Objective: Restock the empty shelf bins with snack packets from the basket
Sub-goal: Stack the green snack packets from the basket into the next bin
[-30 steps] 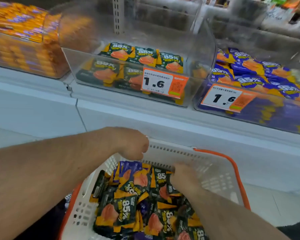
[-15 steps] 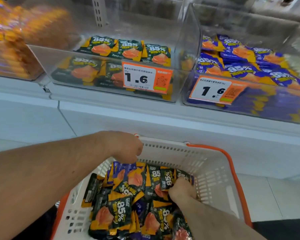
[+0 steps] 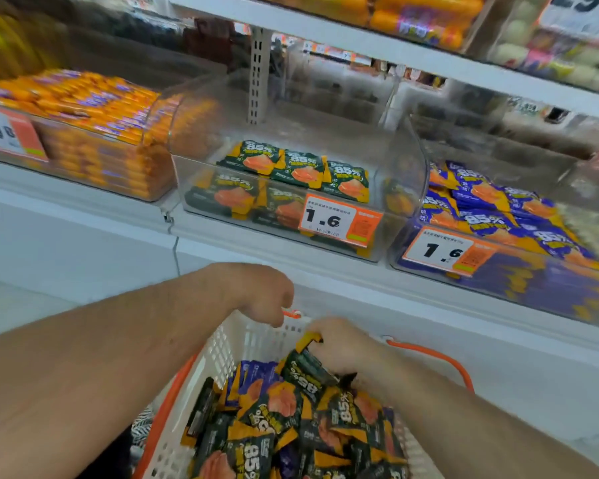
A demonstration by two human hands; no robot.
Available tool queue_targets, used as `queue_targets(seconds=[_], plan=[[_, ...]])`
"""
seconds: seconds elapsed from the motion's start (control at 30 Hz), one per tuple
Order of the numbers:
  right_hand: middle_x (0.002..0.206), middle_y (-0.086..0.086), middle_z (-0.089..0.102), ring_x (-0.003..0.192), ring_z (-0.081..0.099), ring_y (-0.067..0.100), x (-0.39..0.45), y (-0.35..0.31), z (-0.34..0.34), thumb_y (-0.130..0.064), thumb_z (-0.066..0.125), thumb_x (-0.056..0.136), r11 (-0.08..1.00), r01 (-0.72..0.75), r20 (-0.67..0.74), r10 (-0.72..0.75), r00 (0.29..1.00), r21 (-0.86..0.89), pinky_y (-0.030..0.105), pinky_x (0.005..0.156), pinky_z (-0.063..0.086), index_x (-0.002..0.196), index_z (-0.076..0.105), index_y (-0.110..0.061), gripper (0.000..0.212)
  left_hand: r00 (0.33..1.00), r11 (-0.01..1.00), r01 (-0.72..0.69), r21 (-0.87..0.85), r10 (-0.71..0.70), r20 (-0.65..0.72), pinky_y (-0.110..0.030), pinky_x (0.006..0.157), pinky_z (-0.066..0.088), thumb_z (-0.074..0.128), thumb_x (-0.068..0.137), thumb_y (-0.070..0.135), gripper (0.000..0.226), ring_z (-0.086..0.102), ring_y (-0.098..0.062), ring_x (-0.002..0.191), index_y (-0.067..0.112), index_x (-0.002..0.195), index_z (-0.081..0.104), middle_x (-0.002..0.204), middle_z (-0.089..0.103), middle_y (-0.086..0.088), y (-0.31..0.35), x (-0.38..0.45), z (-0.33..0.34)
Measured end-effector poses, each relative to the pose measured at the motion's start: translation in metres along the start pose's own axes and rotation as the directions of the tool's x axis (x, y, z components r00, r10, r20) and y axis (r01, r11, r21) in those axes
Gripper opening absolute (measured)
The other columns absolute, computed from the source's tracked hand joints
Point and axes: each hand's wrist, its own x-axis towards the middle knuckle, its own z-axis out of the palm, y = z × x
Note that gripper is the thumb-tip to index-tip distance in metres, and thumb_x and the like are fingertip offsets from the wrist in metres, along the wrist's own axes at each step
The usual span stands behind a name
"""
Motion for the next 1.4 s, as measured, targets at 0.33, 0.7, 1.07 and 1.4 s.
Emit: queue_targets(seconds=[0.33,0.7,1.07,1.4], plan=[[0.085,0.009,0.066,0.083,0.058,0.022,-0.034,-0.065,-0.096,-0.024,0.068,0.089,0.645,0.300,-0.206,-0.219,0.954,0.702,0.044,0.082,0.046,0.084,0.070,-0.016,0.010,0.936,0.942,-0.161,-0.293,0.052,-0.347,-0.035,0.074,0.050,0.076,0.080,0.028,0.023,0.062,-0.020,0.084,0.016,0.092,0.060,0.090,0.065,-0.001,-0.024,-0.050,-0.031],[0.067,0.012,0.063,0.040,0.042,0.016,-0.071,-0.097,-0.121,-0.054,0.036,0.097,0.136,-0.014,0.029,-0.104,0.994,0.991,0.022,0.044,0.034,0.120,0.063,-0.017,0.052,0.615,0.717,-0.554,-0.423,0.010,-0.788,-0.022,0.077,0.053,0.077,0.075,-0.005,0.042,0.068,-0.003,0.084,0.035,0.083,0.068,0.092,0.073,0.014,-0.045,-0.098,-0.061],[0.094,0.017,0.061,0.046,0.057,0.016,-0.040,-0.126,-0.190,0.011,0.051,0.090,0.434,0.312,-0.405,0.140,0.903,0.845,0.024,0.042,0.044,0.114,0.055,-0.012,0.034,0.227,0.923,-0.107,-0.370,-0.339,-0.913,-0.045,0.097,0.045,0.078,0.076,0.018,0.043,0.051,-0.026,0.114,0.019,0.117,0.064,0.119,0.060,-0.002,-0.078,-0.072,-0.069],[0.073,0.010,0.054,0.054,0.045,0.016,0.110,-0.132,-0.214,-0.001,0.052,0.096,0.640,0.130,-0.409,0.310,0.858,0.758,0.025,0.047,0.033,0.124,0.050,-0.009,0.030,0.424,0.887,0.058,-0.458,-0.437,-0.793,-0.041,0.106,0.025,0.060,0.085,0.034,0.022,0.035,-0.016,0.127,0.031,0.106,0.066,0.127,0.056,0.008,-0.099,-0.038,-0.063]])
